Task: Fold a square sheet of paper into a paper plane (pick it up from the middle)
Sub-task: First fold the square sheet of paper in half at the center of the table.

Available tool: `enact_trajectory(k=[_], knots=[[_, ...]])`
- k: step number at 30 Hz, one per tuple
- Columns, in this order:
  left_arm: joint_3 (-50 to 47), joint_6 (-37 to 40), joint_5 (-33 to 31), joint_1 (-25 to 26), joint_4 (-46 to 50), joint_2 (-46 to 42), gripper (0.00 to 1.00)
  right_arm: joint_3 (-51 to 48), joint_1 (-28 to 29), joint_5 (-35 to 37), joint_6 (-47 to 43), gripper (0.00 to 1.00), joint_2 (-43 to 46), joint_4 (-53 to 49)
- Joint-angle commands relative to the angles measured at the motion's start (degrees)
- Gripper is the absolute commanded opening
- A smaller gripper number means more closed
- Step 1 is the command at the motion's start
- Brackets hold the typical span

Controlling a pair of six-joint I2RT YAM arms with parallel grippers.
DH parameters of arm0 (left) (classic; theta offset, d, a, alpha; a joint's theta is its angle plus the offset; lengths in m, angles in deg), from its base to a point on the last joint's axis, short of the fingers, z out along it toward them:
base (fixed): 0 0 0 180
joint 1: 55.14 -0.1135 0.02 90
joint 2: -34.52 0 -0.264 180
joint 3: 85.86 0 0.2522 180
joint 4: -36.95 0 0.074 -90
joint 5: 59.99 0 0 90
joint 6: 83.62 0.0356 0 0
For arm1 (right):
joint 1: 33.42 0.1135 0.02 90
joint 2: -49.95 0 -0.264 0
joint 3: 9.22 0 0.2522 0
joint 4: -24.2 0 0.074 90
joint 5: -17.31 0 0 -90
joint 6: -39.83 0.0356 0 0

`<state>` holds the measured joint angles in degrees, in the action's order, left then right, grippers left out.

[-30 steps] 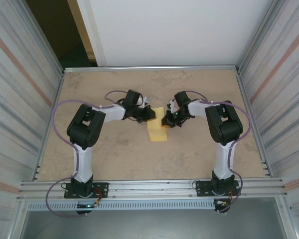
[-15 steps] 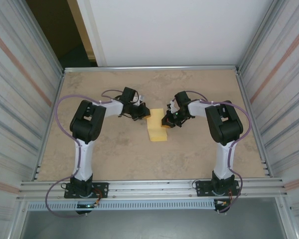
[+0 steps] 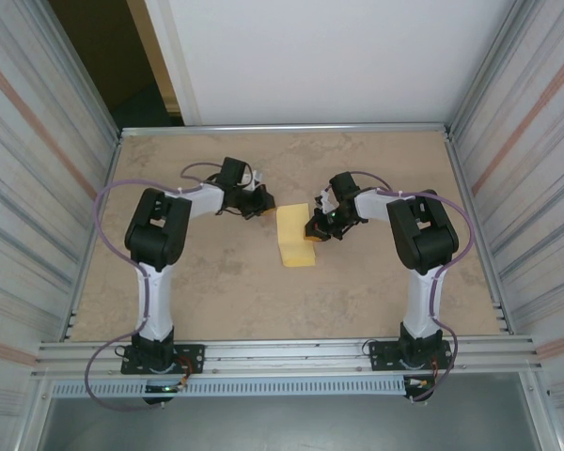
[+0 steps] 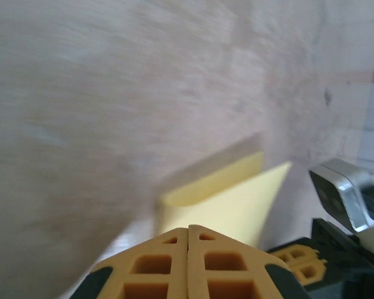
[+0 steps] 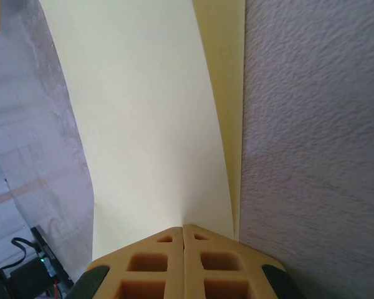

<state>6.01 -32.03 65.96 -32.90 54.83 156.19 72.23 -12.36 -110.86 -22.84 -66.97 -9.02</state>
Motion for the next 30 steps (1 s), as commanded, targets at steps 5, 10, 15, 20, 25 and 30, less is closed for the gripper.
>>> enact_trajectory(k=[5, 10, 15, 20, 25, 30], knots=[[6.0, 2.0, -0.5, 3.9, 2.6, 3.9, 0.08, -4.9, -0.3, 20.2, -1.4, 0.00, -9.0, -8.3], [10.2, 5.7, -3.4, 2.5, 9.2, 7.3, 0.08, -4.9, -0.4, 20.4, -1.5, 0.00, -9.0, -8.3], [9.9, 6.4, -3.8, 0.7, 9.4, 9.0, 0.08, -5.1, -0.3, 21.6, -1.7, 0.00, -8.5, -8.5], [11.0, 6.6, -4.9, -2.4, 9.8, 9.2, 0.08, -5.1, -0.2, 21.8, -1.7, 0.00, -8.7, -8.5], [14.4, 8.3, -5.4, -4.3, 12.9, 7.6, 0.08, -5.0, -0.2, 21.6, -1.5, 0.00, -8.7, -8.3], [10.2, 6.5, -3.4, -3.1, 11.4, 0.9, 0.08, -4.9, -0.1, 21.5, -1.4, 0.00, -8.7, -8.2]])
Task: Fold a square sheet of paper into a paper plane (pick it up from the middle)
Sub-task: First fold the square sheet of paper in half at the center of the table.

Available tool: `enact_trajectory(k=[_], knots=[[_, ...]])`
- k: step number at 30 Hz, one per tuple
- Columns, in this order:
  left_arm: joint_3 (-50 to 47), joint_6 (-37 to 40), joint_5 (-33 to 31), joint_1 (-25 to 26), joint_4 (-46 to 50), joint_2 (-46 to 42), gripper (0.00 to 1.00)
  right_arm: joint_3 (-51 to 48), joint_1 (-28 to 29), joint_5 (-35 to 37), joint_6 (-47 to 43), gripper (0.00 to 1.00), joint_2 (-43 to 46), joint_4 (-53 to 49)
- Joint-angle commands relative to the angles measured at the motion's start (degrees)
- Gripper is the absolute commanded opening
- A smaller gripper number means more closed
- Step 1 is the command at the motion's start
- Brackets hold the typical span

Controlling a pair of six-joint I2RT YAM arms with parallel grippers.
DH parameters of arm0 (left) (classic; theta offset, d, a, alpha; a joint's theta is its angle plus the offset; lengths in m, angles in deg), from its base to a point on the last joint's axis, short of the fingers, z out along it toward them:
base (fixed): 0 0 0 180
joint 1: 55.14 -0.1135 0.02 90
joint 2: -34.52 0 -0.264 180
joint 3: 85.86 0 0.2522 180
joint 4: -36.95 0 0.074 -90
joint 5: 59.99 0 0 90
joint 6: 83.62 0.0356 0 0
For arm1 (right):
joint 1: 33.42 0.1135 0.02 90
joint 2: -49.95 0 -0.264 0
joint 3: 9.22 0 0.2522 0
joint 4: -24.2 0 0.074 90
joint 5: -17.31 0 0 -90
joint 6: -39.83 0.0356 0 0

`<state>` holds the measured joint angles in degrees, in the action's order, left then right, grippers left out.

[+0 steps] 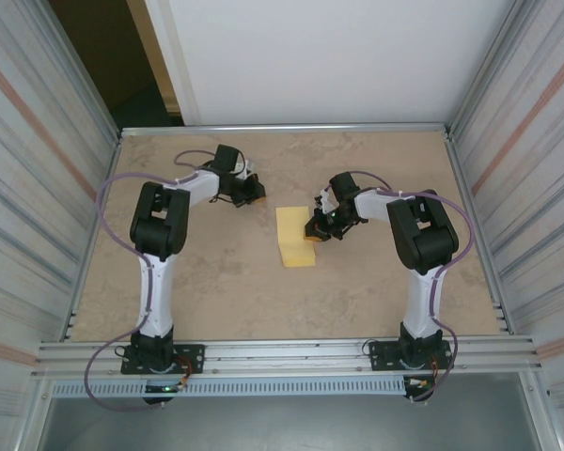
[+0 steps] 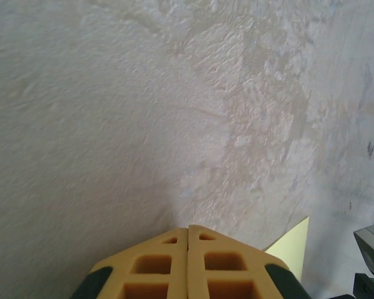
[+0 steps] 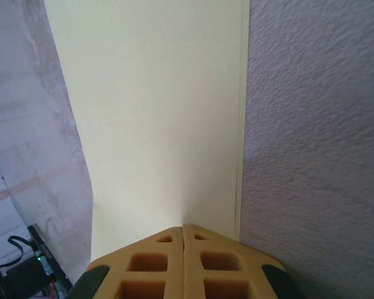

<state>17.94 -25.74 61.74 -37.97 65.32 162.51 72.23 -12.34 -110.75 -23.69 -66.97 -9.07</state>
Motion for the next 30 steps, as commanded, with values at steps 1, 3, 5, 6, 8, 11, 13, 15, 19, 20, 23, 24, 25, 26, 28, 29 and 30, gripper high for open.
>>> enact_trajectory(k=[1, 3, 5, 6, 8, 11, 13, 15, 19, 20, 23, 24, 25, 26, 28, 29, 30], knots=[[-4.0, -0.8, 1.1, 3.0, -0.2, -7.1, 0.08, -4.9, 0.0, 21.3, -0.6, 0.00, -8.7, -8.1], [-8.5, -2.9, 1.3, 5.5, -2.6, -10.7, 0.08, -4.8, 0.0, 21.1, -0.5, 0.00, -8.8, -8.1], [-12.7, -4.9, 1.5, 8.6, -4.9, -13.1, 0.08, -4.8, 0.1, 21.1, -0.5, 0.00, -9.0, -8.1], [-14.6, -5.8, 1.2, 10.2, -5.6, -14.1, 0.08, -4.8, 0.1, 21.1, -0.5, 0.00, -9.0, -8.1], [-17.4, -7.4, 0.8, 12.8, -6.6, -15.5, 0.08, -4.8, 0.2, 21.0, -0.5, 0.00, -9.1, -8.1], [-19.7, -8.6, 1.0, 16.0, -6.6, -16.1, 0.08, -4.8, 0.3, 21.0, -0.5, 0.00, -9.3, -8.1], [-20.3, -8.8, 1.5, 17.4, -5.7, -15.7, 0.08, -4.8, 0.4, 21.1, -0.4, 0.00, -9.4, -7.9], [-21.1, -8.9, 1.8, 18.3, -5.0, -15.3, 0.07, -4.9, 0.4, 21.0, -0.4, 0.00, -9.5, -7.9], [-23.9, -9.2, 2.1, 18.5, -5.1, -15.0, 0.07, -5.1, 0.4, 21.2, -0.3, 0.00, -9.6, -7.7], [-24.5, -9.0, 2.1, 18.4, -5.0, -15.1, 0.07, -5.2, 0.4, 21.1, -0.3, 0.00, -9.6, -7.8], [-26.7, -9.2, 1.9, 17.7, -5.5, -15.7, 0.07, -5.3, 0.4, 21.3, -0.3, 0.00, -9.6, -7.7], [-27.9, -9.5, 2.0, 17.3, -6.3, -16.0, 0.07, -5.2, 0.4, 21.3, -0.3, 0.00, -9.6, -7.7], [-29.1, -9.9, 2.2, 16.9, -7.2, -16.2, 0.07, -5.2, 0.4, 21.3, -0.3, 0.00, -9.7, -7.8], [-30.8, -10.7, 2.7, 16.4, -8.4, -16.6, 0.07, -5.3, 0.4, 21.4, -0.3, 0.00, -9.7, -7.8], [-34.8, -12.5, 4.2, 15.4, -12.2, -17.3, 0.07, -5.2, 0.3, 21.5, -0.3, 0.00, -9.7, -7.8], [-37.1, -13.5, 5.0, 14.8, -14.2, -17.8, 0.07, -5.2, 0.4, 21.6, -0.3, 0.00, -9.7, -7.9], [-39.3, -14.3, 5.9, 14.0, -15.9, -18.4, 0.07, -5.2, 0.4, 21.5, -0.3, 0.00, -9.8, -7.9]])
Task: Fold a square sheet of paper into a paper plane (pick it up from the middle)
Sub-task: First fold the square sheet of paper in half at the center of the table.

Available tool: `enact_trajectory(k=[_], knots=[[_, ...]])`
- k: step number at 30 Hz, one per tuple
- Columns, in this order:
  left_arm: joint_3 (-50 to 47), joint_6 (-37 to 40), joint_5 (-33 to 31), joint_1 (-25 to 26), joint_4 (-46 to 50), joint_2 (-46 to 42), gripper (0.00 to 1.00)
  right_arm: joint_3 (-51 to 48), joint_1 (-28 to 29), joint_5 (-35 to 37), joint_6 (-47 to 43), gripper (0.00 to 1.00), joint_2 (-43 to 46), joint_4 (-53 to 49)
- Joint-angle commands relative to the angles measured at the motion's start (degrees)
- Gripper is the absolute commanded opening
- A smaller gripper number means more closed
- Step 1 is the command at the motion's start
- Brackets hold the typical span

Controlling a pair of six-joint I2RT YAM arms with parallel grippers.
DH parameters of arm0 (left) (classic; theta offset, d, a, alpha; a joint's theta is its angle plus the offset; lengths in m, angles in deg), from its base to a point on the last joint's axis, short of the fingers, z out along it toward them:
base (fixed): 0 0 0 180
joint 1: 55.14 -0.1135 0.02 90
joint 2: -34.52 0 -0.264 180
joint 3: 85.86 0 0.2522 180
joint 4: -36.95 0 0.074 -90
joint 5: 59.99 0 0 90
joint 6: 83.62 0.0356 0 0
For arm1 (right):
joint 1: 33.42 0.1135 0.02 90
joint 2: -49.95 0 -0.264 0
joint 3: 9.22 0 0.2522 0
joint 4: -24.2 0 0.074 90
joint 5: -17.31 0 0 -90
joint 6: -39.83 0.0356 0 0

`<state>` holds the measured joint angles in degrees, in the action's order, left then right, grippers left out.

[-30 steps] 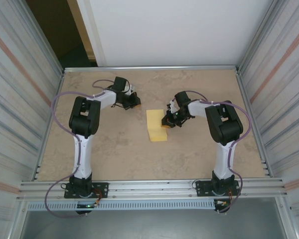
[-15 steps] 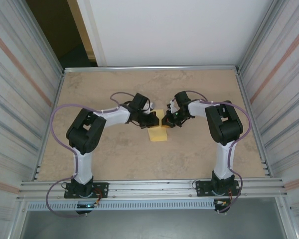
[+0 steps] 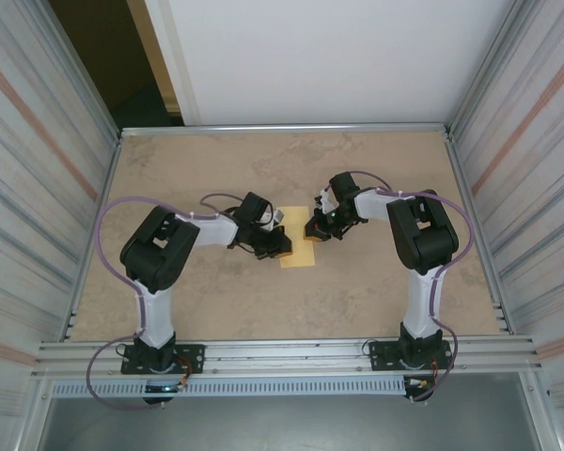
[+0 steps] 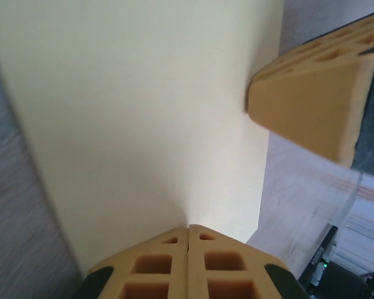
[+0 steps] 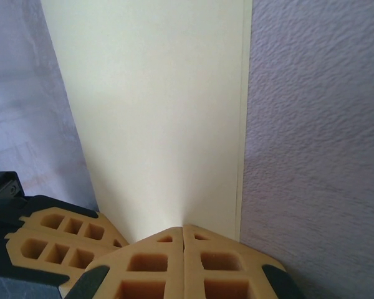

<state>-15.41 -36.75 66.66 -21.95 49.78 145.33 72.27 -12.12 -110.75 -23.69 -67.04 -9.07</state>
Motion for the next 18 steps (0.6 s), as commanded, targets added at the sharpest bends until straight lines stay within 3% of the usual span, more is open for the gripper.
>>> enact_trajectory(k=[1, 5, 10, 18], knots=[[-7.6, -3.9, 1.5, -2.6, -1.6, -1.9, 0.07, -5.2, 0.2, 21.6, -0.3, 0.00, -9.7, -8.0], [-12.2, -3.8, 2.3, -5.2, -2.1, -6.6, 0.08, -4.9, 0.2, 21.8, -0.3, 0.00, -9.8, -8.3], [-9.0, -2.3, 2.2, -5.3, -0.5, -11.1, 0.08, -4.8, 0.3, 21.7, -0.4, 0.00, -10.1, -8.4], [2.7, -5.6, 5.1, -2.1, -5.6, -0.2, 0.07, -4.6, 0.3, 21.7, -0.3, 0.00, -10.0, -8.6]])
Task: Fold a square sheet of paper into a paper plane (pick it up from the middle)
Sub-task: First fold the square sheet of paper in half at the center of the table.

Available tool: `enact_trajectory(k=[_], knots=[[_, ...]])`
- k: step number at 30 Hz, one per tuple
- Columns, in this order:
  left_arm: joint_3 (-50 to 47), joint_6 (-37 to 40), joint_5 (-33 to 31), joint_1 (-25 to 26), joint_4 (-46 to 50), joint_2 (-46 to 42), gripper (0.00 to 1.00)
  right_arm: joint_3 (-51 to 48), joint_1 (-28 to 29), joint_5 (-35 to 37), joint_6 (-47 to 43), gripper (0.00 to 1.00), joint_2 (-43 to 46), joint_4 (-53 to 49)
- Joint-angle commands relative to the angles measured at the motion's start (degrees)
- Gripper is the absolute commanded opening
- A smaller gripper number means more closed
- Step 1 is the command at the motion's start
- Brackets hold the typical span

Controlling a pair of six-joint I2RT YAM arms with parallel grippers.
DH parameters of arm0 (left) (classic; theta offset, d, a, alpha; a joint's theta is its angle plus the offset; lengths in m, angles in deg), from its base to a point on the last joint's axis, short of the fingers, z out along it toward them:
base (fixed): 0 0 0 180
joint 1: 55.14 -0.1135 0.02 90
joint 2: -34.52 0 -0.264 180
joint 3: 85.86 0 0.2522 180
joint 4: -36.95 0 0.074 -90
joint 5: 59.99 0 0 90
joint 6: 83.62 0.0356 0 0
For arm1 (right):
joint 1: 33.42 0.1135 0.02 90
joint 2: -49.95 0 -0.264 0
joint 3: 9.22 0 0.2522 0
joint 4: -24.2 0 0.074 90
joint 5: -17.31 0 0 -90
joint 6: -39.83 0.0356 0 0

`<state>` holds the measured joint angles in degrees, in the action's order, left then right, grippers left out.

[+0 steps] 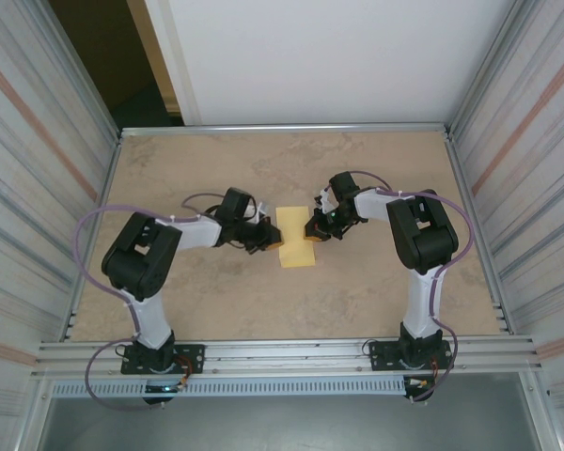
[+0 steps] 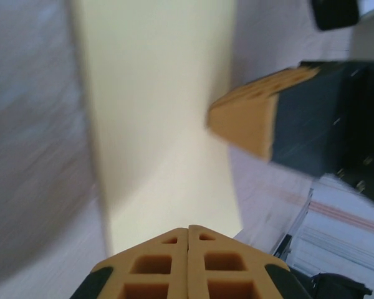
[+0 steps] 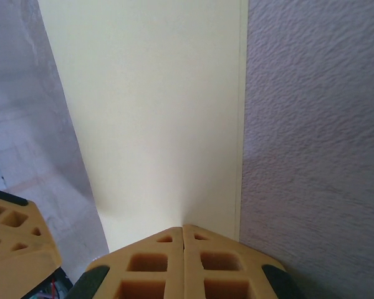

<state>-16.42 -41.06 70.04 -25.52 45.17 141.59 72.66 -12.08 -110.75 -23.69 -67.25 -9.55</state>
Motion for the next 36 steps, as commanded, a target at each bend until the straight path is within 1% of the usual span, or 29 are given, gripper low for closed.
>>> enact_trajectory(k=[1, 3, 7, 12, 15, 17, 20, 22, 26, 30, 33, 36], knots=[[5.0, -1.0, 1.3, 1.8, 0.1, 4.6, 0.07, -5.0, 0.3, 21.8, -0.4, 0.00, -9.8, -8.1], [6.3, -0.2, 0.7, 1.7, 3.1, 6.4, 0.07, -5.2, 0.2, 21.9, -0.4, 0.00, -9.5, -8.1], [3.7, -0.9, 2.2, 0.2, 2.5, 7.5, 0.07, -5.2, 0.0, 21.5, -0.4, 0.00, -9.6, -8.0], [-2.6, 1.5, 1.3, -2.0, 5.0, 3.3, 0.07, -5.2, -0.3, 21.3, -0.4, 0.00, -9.8, -7.9], [-4.5, 3.7, 0.9, -3.0, 9.3, -0.4, 0.07, -5.3, -0.3, 21.2, -0.3, 0.00, -9.6, -7.7], [-3.6, 5.6, 0.8, -2.4, 12.3, -3.2, 0.07, -5.3, -0.2, 21.2, -0.3, 0.00, -9.5, -7.6], [-0.8, 6.1, 0.9, -0.5, 13.3, -4.8, 0.07, -5.4, 0.0, 21.0, -0.2, 0.00, -9.6, -7.5], [1.4, 5.1, 0.7, 1.5, 12.7, -3.4, 0.07, -5.3, 0.0, 21.1, -0.1, 0.00, -9.8, -7.5], [5.0, 3.1, -0.1, 4.8, 12.0, 2.2, 0.07, -5.3, 0.0, 21.2, -0.2, 0.00, -10.0, -7.4], [4.9, 0.6, 1.1, 4.8, 11.7, 5.4, 0.06, -5.7, -0.1, 21.3, -0.1, 0.00, -9.6, -7.4], [2.8, 1.2, 1.0, 4.5, 12.5, 4.3, 0.06, -5.8, -0.1, 21.3, -0.1, 0.00, -9.5, -7.4], [0.2, 3.0, 0.1, 3.8, 15.5, 2.0, 0.06, -5.7, 0.0, 21.3, -0.2, 0.00, -9.5, -7.3]])
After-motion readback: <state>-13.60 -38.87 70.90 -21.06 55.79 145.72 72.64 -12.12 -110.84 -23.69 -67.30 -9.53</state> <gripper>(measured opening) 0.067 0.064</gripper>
